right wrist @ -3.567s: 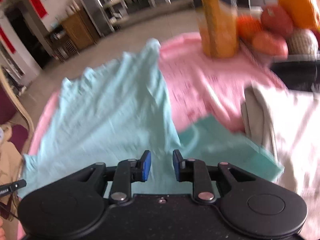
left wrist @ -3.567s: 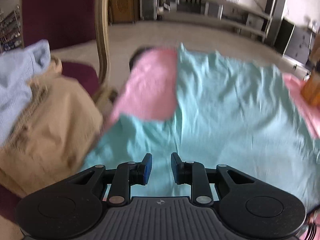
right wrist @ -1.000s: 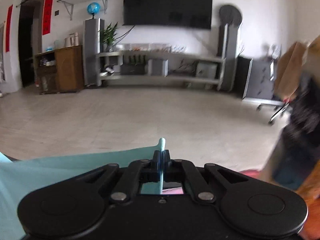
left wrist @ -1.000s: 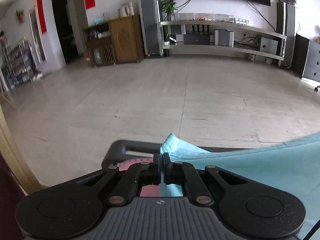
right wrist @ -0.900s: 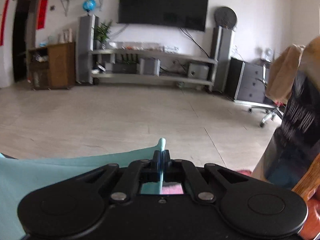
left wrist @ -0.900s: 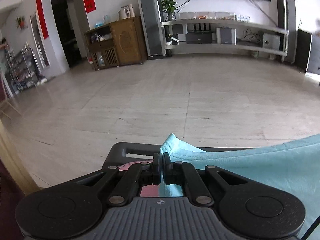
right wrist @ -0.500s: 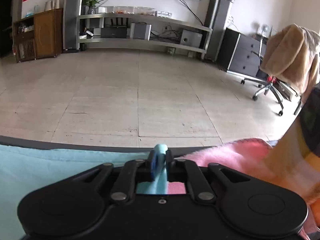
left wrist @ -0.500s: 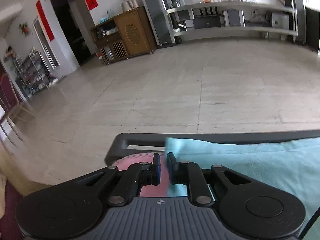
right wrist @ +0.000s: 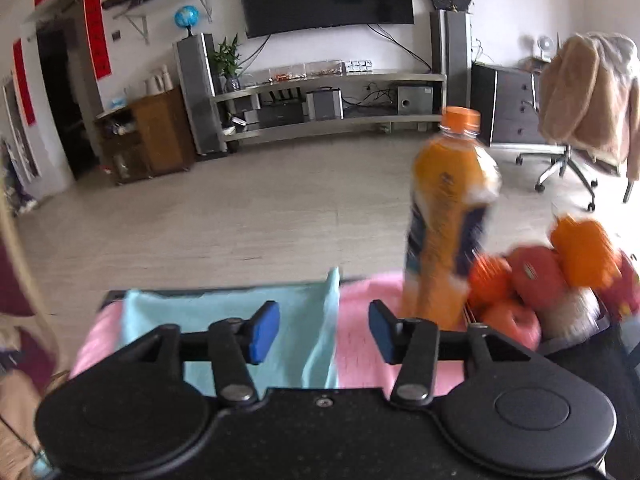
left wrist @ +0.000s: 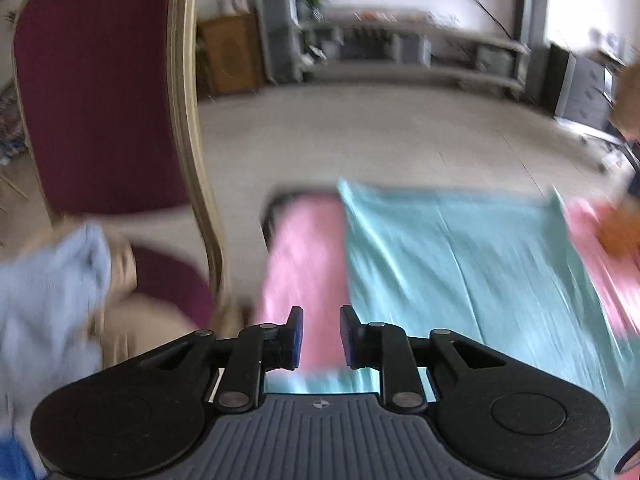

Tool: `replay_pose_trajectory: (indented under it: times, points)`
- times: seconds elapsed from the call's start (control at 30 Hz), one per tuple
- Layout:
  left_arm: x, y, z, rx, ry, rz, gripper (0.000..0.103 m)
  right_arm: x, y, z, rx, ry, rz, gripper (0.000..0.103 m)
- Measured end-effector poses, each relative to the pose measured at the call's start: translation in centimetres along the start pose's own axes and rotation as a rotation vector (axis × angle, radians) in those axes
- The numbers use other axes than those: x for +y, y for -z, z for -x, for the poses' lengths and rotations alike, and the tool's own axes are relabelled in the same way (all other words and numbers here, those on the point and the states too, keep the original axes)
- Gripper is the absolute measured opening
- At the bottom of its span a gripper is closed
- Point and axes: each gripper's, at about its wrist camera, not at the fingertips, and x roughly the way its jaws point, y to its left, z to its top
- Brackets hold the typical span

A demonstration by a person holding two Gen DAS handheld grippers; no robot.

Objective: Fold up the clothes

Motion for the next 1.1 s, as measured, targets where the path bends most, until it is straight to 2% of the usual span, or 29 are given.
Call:
replay_pose_trajectory:
  times: [0.17,0.3,0.47,0.6,0.67,0.77,0.9,1.1]
  points:
    - [-1.1,9.0,0.7,0.116,0.066,0.029,0.025,-3.0,7.0,3.8,0.137,-0.056,-0.099,0.056]
    - [-1.1,12.7,-1.0,0.178,0.107,0.127,0.024,-4.3,12.8,1.8,0.283,-0.050,-0.165,0.056]
    - [-2.8,13.7,-1.7,0.166,0.084,0.036,0.024,-3.6,17.3,-1.1,0.382,-0.034,-0.138,0.056]
    - [-3.0,13.6,-2.5,0.148,0.097,0.065,0.024,-2.0,18.9,-1.8,0.354,-0.082,-0.112,0.056]
    - [-3.1,13.5,-2.4,0.120,0.091,0.076,0.024,-1.4,19.1,-2.2,0.322,-0.100,-0.110,0.053]
    - [-3.5,13.2,-2.5,0.083,0.086,0.070,0.024,-0.4,19.0,-2.3,0.269,-0.126,-0.098,0.026]
    - [-4.5,13.4,-4.3,0.106,0.053,0.013,0.024,1.0,19.5,-3.6,0.274,-0.144,-0.062,0.024]
    - [-4.8,14.0,-4.7,0.130,0.017,-0.043,0.029,1.8,21.1,-5.8,0.339,-0.098,0.033,0.022]
